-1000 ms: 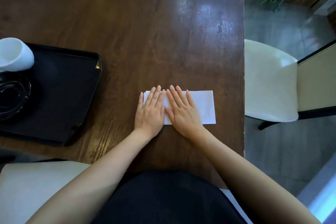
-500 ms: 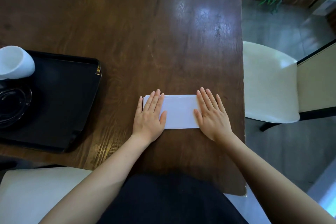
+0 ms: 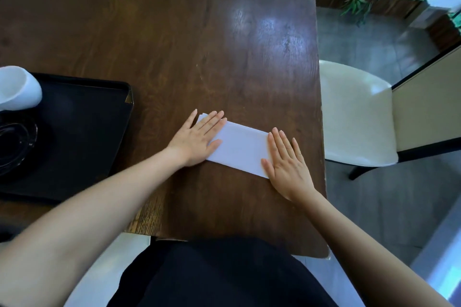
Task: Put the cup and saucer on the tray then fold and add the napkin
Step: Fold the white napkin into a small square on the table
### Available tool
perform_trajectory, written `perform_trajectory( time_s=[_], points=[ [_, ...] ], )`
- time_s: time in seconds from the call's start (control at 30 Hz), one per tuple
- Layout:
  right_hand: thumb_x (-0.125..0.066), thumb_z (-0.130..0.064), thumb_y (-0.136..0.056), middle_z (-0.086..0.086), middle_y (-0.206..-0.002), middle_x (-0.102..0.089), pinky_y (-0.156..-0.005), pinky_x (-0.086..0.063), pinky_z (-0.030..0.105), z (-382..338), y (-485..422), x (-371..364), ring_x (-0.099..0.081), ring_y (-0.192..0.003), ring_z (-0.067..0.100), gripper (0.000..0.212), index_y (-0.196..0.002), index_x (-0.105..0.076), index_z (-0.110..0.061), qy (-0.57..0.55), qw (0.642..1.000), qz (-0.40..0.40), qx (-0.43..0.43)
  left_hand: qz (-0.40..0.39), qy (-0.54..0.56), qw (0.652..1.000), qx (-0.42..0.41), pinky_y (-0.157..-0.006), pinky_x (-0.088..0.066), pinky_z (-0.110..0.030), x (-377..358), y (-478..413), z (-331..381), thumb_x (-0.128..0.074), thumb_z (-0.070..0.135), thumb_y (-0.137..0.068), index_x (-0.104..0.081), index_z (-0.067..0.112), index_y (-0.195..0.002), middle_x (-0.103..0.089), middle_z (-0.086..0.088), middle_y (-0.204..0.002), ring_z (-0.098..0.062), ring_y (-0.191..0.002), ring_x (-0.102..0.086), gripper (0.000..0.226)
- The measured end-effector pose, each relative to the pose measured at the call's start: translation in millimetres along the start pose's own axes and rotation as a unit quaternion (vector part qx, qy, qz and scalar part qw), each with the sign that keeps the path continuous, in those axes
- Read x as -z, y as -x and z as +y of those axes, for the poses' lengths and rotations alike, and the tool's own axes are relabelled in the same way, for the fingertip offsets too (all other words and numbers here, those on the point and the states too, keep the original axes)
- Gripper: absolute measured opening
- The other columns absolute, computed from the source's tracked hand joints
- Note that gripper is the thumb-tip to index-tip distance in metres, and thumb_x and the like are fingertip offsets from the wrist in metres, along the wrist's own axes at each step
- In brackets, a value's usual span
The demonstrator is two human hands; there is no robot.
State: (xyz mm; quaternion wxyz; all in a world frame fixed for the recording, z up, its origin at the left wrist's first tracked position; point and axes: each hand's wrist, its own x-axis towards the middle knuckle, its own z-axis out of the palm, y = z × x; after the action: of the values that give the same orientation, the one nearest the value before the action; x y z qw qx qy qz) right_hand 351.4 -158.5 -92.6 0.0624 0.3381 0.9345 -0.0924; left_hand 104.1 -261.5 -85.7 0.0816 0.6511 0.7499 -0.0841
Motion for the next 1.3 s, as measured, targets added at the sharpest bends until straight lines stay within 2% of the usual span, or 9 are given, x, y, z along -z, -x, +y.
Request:
perform_trajectory(
  time_s=[0.2, 0.4, 0.5, 0.6, 0.73, 0.87, 1.03, 1.2, 1.3],
  points=[
    [0.002, -0.056, -0.092, -0.005, -0.153, 0.021, -0.115, 0.014, 0.033, -15.5, 27.4, -4.1, 0.018, -0.142, 0.012, 0.063, -0.141, 0.021, -0.021, -0.026, 0.999, -0.008, -0.021, -0.049, -0.109, 0.982, -0.144, -0.116, 0.013, -0.042, 26.2, -26.2, -29.9, -0.003, 0.05, -0.095, 0.024, 0.03, -0.138, 0.022, 0.011, -0.151, -0.005, -0.138, 0.021, 0.055],
    [0.004, -0.058, -0.088, -0.003, -0.153, 0.017, -0.115, 0.013, 0.033, -41.4, 59.3, -6.4, 0.013, -0.143, 0.015, 0.07, -0.145, 0.012, -0.018, -0.041, 0.999, -0.015, -0.032, -0.05, -0.209, 0.958, -0.19, -0.116, 0.01, -0.045, 54.6, -34.9, -13.4, -0.015, 0.041, -0.099, 0.012, 0.025, -0.146, 0.008, 0.003, -0.159, -0.017, -0.145, 0.012, 0.056],
    [-0.027, -0.042, -0.098, 0.008, -0.157, -0.008, -0.115, 0.006, 0.04, -48.4, 72.4, -2.5, -0.007, -0.146, 0.022, 0.062, -0.148, -0.011, -0.008, -0.049, 0.999, 0.0, -0.024, 0.027, -0.143, 0.983, -0.113, -0.116, 0.007, -0.045, 43.6, -6.7, 30.4, -0.022, 0.026, -0.099, 0.008, 0.019, -0.148, 0.004, -0.004, -0.159, -0.024, -0.146, 0.006, 0.058],
    [-0.055, -0.023, -0.09, 0.019, -0.145, -0.041, -0.113, -0.018, 0.05, -54.3, 84.4, 1.7, -0.041, -0.134, 0.03, 0.055, -0.138, -0.04, 0.001, -0.02, 0.999, 0.028, -0.01, 0.011, 0.006, 0.999, 0.031, -0.116, 0.01, -0.041, 19.0, 31.6, 82.0, -0.019, 0.038, -0.1, 0.008, 0.014, -0.147, 0.005, -0.005, -0.159, -0.022, -0.146, 0.008, 0.06],
    [-0.068, -0.016, -0.08, 0.016, -0.128, -0.059, -0.105, -0.035, 0.054, -47.8, 94.6, -0.7, -0.059, -0.115, 0.029, 0.048, -0.124, -0.057, -0.001, 0.016, 0.997, 0.067, 0.041, 0.009, 0.089, 0.992, 0.092, -0.116, 0.01, -0.039, -10.9, 64.4, 118.1, -0.016, 0.046, -0.098, 0.008, 0.016, -0.147, 0.01, -0.004, -0.158, -0.02, -0.145, 0.011, 0.063],
    [-0.061, -0.021, -0.087, 0.013, -0.137, -0.053, -0.108, -0.023, 0.055, -40.3, 87.8, 2.9, -0.048, -0.129, 0.03, 0.046, -0.129, -0.053, -0.004, 0.02, 0.992, 0.084, 0.093, 0.029, 0.083, 0.993, 0.082, -0.117, 0.009, -0.04, -19.0, 65.7, 118.8, -0.016, 0.05, -0.096, 0.008, 0.016, -0.147, 0.009, -0.005, -0.158, -0.02, -0.145, 0.011, 0.065],
    [-0.009, -0.05, -0.096, -0.004, -0.155, 0.007, -0.115, 0.012, 0.039, -30.0, 78.7, -2.6, 0.015, -0.143, 0.014, 0.058, -0.145, 0.005, -0.022, -0.003, 0.988, -0.037, 0.153, 0.034, 0.072, 0.996, 0.049, -0.116, 0.011, -0.039, -20.9, 65.3, 111.5, -0.015, 0.054, -0.094, 0.01, 0.017, -0.146, 0.008, -0.004, -0.159, -0.018, -0.144, 0.013, 0.069],
    [-0.004, -0.049, -0.095, -0.005, -0.155, 0.007, -0.12, 0.005, 0.038, -16.5, 76.6, -1.9, 0.01, -0.145, 0.014, 0.059, -0.147, 0.004, -0.022, -0.017, 0.981, -0.055, 0.187, 0.03, 0.08, 0.996, 0.032, -0.116, 0.012, -0.037, -18.3, 67.1, 107.4, -0.015, 0.061, -0.091, 0.012, 0.017, -0.146, 0.009, -0.004, -0.158, -0.017, -0.143, 0.016, 0.075],
    [-0.031, -0.031, -0.101, 0.002, -0.156, -0.017, -0.119, -0.004, 0.038, -10.0, 69.6, 3.4, -0.012, -0.145, 0.019, 0.05, -0.148, -0.02, -0.016, -0.036, 0.975, -0.019, 0.217, 0.084, 0.067, 0.994, -0.018, -0.117, -0.009, -0.041, -13.8, 82.3, 102.1, -0.019, 0.059, -0.091, -0.02, 0.011, -0.146, -0.021, -0.012, -0.155, -0.024, -0.144, -0.015, 0.074]
  ],
)
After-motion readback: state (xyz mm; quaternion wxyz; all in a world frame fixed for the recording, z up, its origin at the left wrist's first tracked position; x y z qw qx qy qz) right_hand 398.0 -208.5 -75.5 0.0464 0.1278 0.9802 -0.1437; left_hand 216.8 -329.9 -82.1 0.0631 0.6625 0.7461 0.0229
